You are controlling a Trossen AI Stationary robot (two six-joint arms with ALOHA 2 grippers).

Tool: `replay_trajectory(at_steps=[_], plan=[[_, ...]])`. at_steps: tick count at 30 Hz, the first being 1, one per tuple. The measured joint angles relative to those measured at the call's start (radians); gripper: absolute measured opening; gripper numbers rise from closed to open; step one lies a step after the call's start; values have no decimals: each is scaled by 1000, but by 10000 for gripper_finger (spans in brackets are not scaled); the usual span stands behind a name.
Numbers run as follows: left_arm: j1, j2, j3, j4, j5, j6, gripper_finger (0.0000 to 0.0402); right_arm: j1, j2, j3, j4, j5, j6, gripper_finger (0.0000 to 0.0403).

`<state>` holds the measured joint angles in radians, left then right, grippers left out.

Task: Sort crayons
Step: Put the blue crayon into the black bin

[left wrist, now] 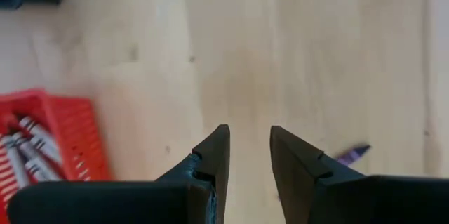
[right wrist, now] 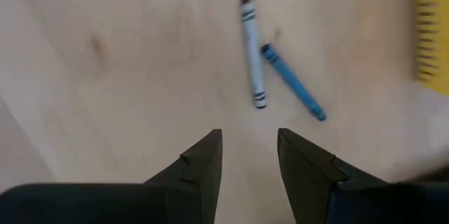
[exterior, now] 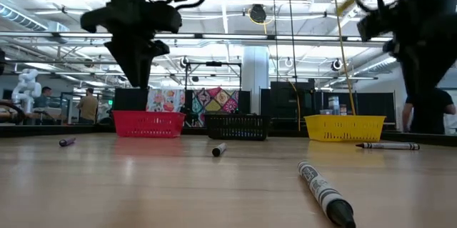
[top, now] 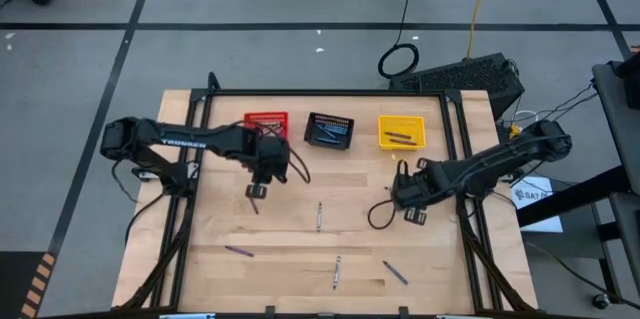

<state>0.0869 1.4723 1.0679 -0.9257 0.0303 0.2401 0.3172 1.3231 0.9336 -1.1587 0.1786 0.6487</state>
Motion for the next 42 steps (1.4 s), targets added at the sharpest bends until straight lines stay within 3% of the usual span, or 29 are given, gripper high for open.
replay_trajectory(at_steps=[5,9,18,26,30,42], plan=[[-49,0,0,0,1,0,96,-78,0,-88,78,-66,-240,125],[-63,0,0,0,2,-1,96,-126,0,-121,83,3,-286,125],[-63,0,0,2,2,0,96,-215,0,-123,171,-28,-445,125],[-63,0,0,4,2,0,96,-308,0,-177,207,-28,-486,125],[-63,0,0,4,2,0,96,-345,0,-175,221,-78,-506,125],[-63,0,0,28,1,0,96,-383,63,-178,260,-83,-523,125]])
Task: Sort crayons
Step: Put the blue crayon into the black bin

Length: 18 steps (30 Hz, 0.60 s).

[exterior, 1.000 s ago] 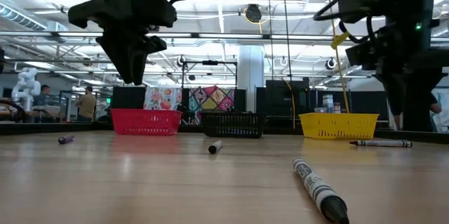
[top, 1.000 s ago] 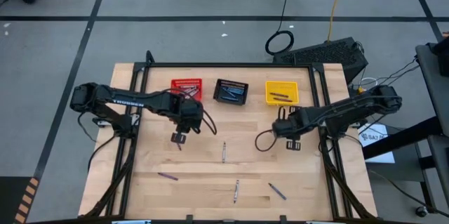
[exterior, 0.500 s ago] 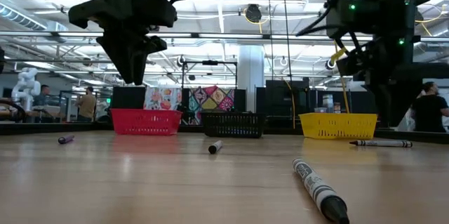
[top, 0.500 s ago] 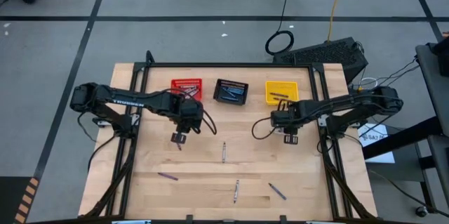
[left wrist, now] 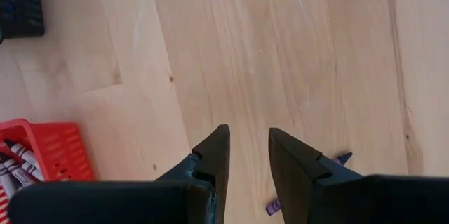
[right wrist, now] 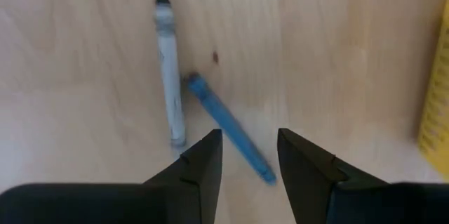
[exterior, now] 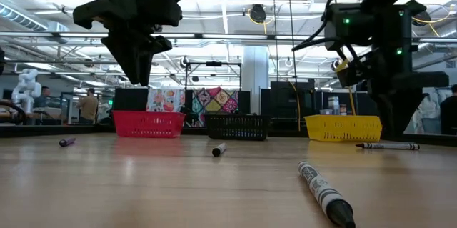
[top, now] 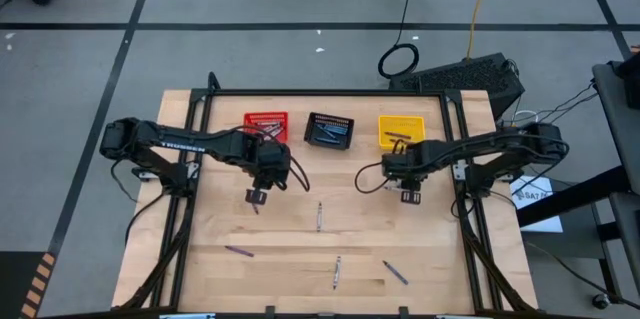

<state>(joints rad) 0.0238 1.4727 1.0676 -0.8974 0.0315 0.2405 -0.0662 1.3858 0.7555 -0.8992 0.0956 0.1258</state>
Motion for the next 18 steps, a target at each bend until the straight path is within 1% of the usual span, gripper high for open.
replay_trajectory(at_steps=[3,18], plan=[[0,0,0,-1,0,0,96,0,1,-24,66,-9,-14,125],[0,0,0,-2,0,0,96,0,1,-27,65,-21,-22,125]])
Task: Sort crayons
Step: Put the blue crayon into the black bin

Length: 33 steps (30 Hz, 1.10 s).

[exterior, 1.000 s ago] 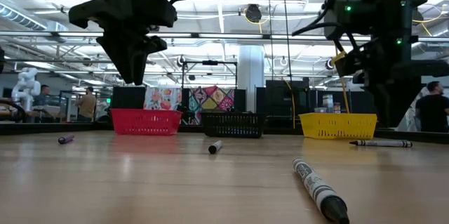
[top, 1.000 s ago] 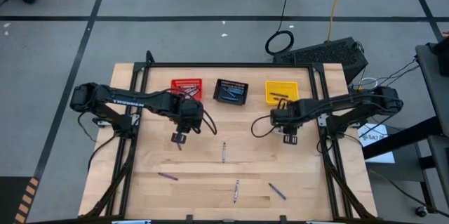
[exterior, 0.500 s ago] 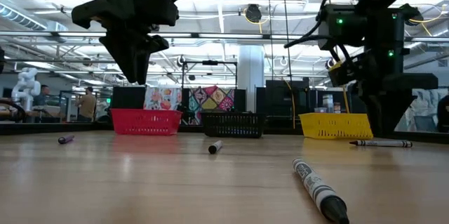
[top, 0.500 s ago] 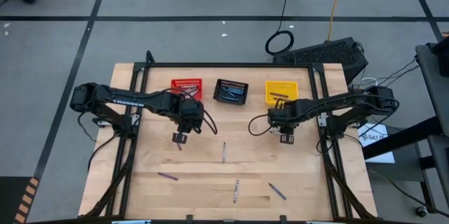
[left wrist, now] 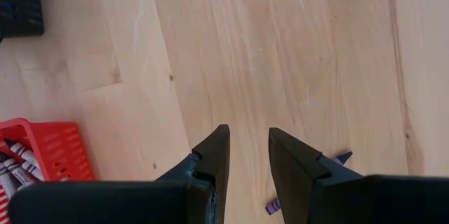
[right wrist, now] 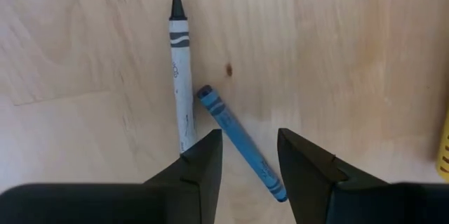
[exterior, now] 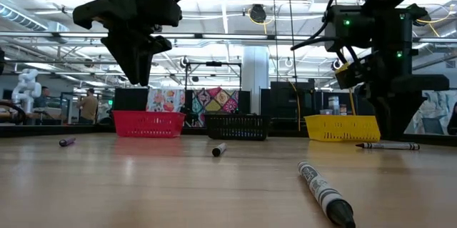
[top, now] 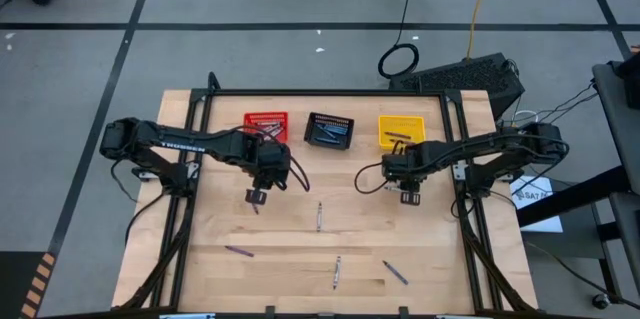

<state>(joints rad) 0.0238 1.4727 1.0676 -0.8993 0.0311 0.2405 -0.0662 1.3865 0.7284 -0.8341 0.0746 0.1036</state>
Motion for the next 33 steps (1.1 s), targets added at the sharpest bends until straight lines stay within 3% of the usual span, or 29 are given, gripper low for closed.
replay_trajectory(at_steps=[10,24,28,33], plan=[[0,0,0,0,0,0,96,0,3,0,0,-2,0,125],[0,0,0,1,-1,0,96,0,127,4,-3,0,4,123],[0,0,0,1,-1,0,96,1,128,3,-3,-4,5,91],[0,0,0,0,-1,0,96,0,129,2,-3,-2,24,15]])
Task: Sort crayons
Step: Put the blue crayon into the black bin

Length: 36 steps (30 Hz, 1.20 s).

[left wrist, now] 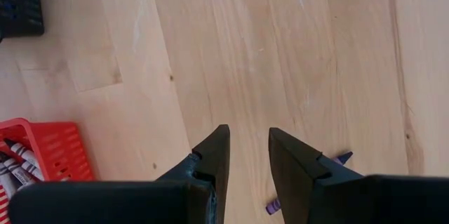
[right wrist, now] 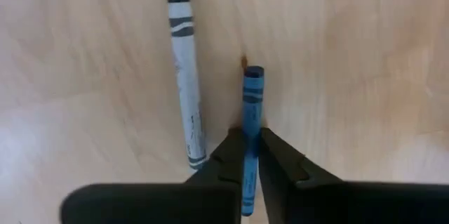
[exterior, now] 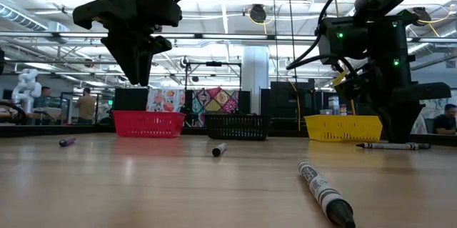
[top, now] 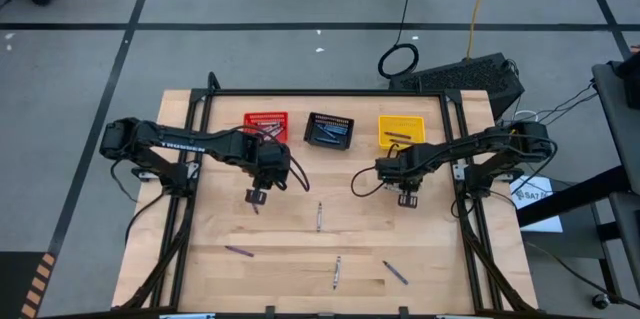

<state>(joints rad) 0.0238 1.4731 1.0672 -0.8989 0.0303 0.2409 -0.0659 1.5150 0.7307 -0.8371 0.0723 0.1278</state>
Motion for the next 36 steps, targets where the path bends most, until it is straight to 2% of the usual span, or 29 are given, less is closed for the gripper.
replay_trajectory(at_steps=[9,14,23,26,30,36], plan=[[0,0,0,0,-7,0,96,-5,-1,-1,-14,28,226,4],[0,0,0,-11,-9,0,96,-6,-26,23,-40,34,274,2],[0,0,0,-64,-9,0,96,-35,-67,235,-44,141,250,1],[0,0,0,-62,-9,1,96,-61,-68,304,31,176,208,1],[0,0,0,-60,-9,2,96,-111,-68,365,178,168,140,0],[0,0,0,-60,-9,0,96,-183,-54,373,418,163,82,0]])
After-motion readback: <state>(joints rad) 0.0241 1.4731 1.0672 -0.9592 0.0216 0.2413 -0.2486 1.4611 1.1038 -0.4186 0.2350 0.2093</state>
